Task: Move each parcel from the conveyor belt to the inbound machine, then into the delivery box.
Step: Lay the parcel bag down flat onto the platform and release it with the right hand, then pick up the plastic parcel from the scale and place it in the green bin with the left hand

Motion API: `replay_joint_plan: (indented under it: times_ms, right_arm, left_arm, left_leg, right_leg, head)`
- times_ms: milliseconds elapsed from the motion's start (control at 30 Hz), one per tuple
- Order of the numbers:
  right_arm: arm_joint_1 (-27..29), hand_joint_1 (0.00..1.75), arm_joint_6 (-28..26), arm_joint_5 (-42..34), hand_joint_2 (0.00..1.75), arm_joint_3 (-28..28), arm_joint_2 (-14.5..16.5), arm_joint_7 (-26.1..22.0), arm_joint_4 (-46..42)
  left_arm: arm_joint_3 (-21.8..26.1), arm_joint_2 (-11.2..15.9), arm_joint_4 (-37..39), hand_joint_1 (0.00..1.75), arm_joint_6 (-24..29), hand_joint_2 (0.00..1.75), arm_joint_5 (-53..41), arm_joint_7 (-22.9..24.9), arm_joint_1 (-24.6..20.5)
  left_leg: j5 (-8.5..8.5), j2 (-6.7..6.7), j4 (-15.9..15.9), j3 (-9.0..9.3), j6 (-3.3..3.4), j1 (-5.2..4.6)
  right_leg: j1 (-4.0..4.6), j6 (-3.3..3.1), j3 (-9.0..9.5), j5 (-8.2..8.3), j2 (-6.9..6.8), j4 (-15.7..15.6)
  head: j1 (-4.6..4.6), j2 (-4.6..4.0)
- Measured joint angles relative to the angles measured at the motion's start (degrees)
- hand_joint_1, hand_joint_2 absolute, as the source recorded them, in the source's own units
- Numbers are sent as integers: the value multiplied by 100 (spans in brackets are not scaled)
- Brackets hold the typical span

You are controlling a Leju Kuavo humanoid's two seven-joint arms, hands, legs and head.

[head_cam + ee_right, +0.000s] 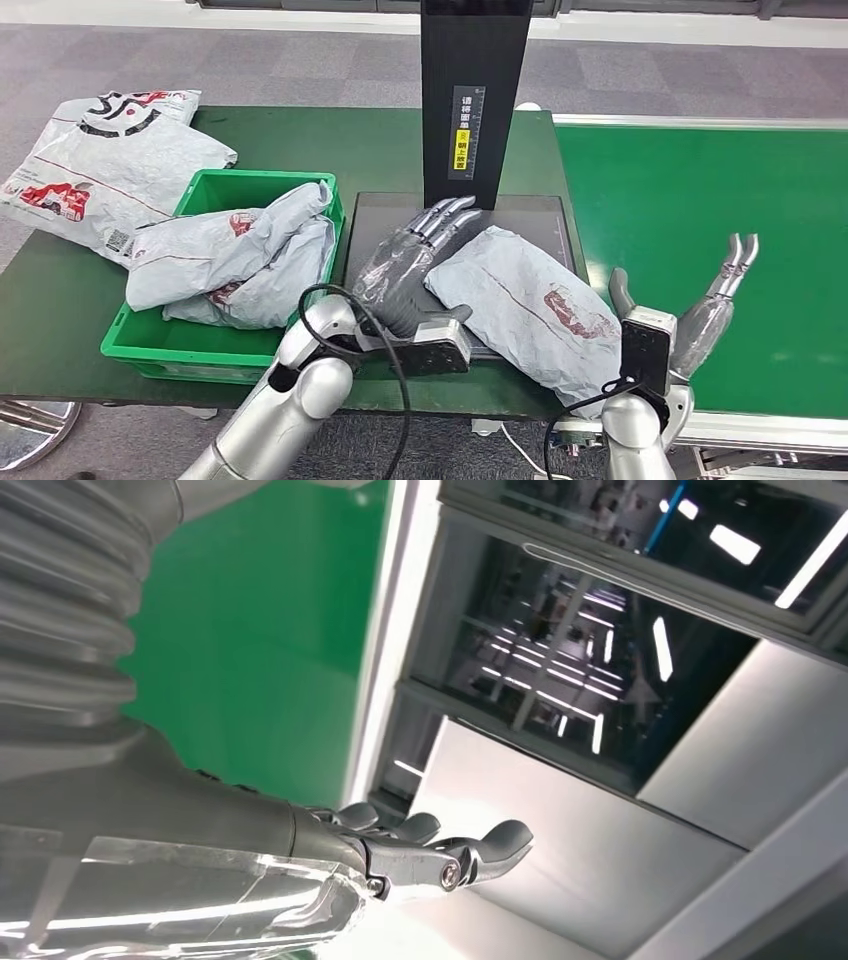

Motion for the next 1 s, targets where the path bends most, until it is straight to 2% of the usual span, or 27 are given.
replay_joint_plan:
  times_ms: [267,467,733,1000]
  right_arm:
    - [-10,0,0,-68,175,0,-38,37,144]
    - [0,0,0,-64,175,0,-44,96,159]
    - [16,0,2,-77,175,2,-44,115,183]
    - [59,0,1,-131,175,31,-50,136,184]
  left_arm:
    - [-352,-204,1653,0,-302,175,99,-335,-838]
    - [-634,-431,2756,0,-716,175,219,-609,-1272]
    - [-1041,-747,3667,0,-979,175,359,-727,-1619]
    - [-1425,-969,4300,0,-1042,175,732,-739,-1651]
  left_leg:
    - [1,0,0,1,0,-1]
    - [1,0,0,0,0,-1]
    - [-1,0,0,-2,1,-2]
    - [-1,0,0,-2,1,-2]
  right_leg:
    - [-1,0,0,1,1,0]
    - [-1,0,0,1,1,1]
    - [-1,1,0,1,0,1]
    - [-1,1,1,1,0,1]
  head:
    - [0,1]
    - [0,0]
    - [0,0]
    - [0,0]
